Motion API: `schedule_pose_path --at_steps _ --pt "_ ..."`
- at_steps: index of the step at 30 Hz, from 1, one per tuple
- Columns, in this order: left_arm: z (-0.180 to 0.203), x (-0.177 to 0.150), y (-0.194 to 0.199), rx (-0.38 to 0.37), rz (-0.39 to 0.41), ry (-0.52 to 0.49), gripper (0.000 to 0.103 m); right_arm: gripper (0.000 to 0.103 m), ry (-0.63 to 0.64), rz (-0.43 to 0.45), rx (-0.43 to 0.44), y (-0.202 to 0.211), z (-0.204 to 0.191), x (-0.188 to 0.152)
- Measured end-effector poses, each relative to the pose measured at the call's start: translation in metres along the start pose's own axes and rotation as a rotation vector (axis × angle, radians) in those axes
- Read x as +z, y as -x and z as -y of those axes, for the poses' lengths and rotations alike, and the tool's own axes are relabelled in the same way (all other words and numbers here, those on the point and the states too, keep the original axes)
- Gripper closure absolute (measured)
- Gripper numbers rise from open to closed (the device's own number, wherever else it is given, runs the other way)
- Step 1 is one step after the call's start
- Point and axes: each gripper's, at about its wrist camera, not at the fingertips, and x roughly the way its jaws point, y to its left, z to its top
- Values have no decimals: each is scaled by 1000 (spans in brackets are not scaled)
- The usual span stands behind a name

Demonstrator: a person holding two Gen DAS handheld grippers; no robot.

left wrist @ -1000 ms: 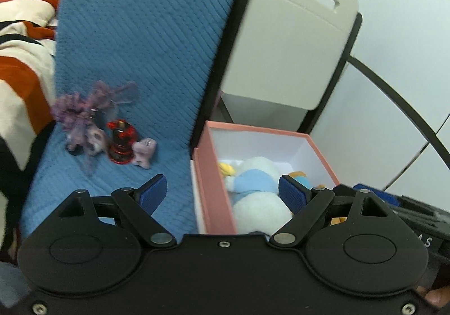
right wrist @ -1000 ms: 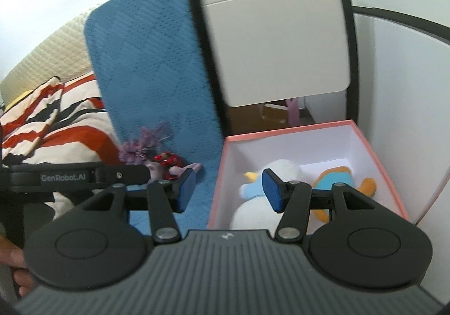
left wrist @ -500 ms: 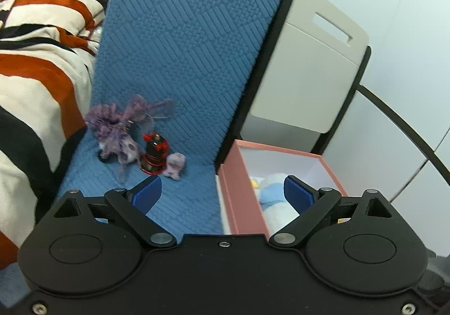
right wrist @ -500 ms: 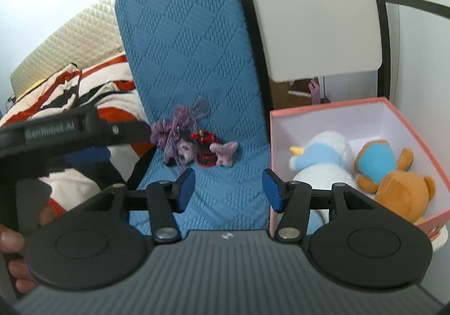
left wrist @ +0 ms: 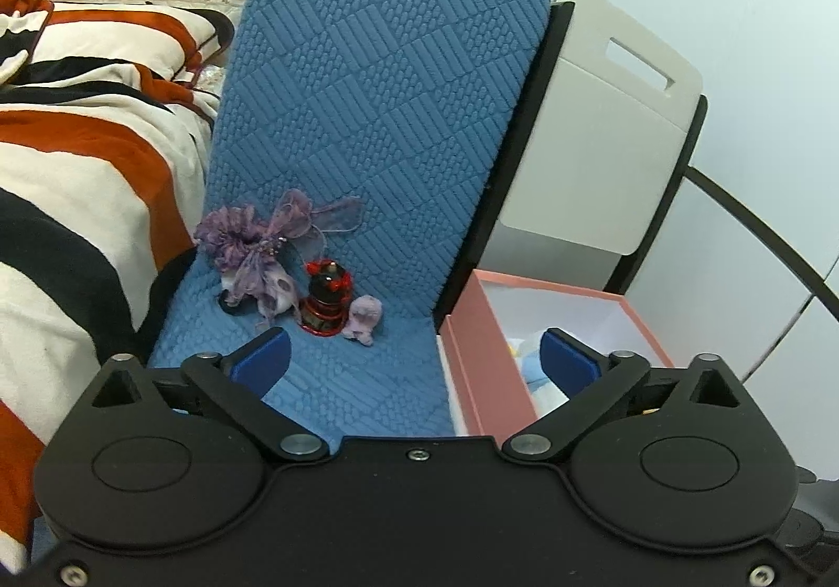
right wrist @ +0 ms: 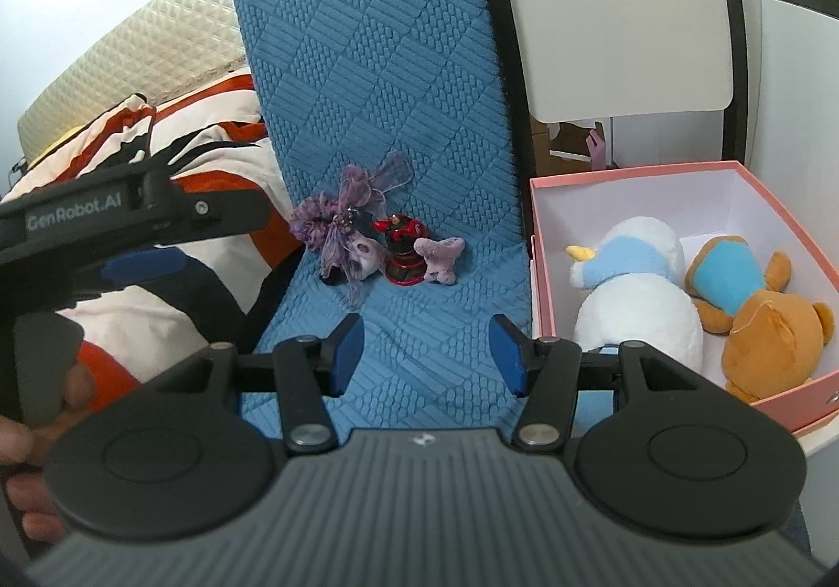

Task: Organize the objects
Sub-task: 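Move both tools back toward the bow, figurine and slipper on the seat, then grasp the lilac slipper with the right gripper while the left grasps the purple bow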

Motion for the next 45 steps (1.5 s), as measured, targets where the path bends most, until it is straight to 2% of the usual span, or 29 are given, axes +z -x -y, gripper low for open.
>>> schedule_pose_path --at_steps 4,6,8,9,20,26,33,39,45 --pt "-6 -3 -2 -4 5 6 0 47 10 -8 0 -5 -1 -1" --pt "-7 -4 -3 15 11 -2 0 44 14 -7 4 -7 -1 0" --pt "-9 -4 -8 29 2 -7 0 16 8 -3 13 -10 -1 0" --pt "-11 -4 -11 38 -1 -7 0 13 7 3 15 -11 -1 0" --pt "-21 0 -61 125 -27 -62 0 14 41 -13 23 -55 2 -7" --pt "-31 15 -83 141 9 -58 0 14 65 9 18 -82 3 1" --pt "-57 20 -128 152 -65 1 0 14 52 -20 25 -115 5 11" --pt "-76 21 -157 187 -81 17 0 14 65 -1 36 -144 2 22" --pt "-103 25 -194 205 -144 68 0 14 78 -41 33 -179 0 25"
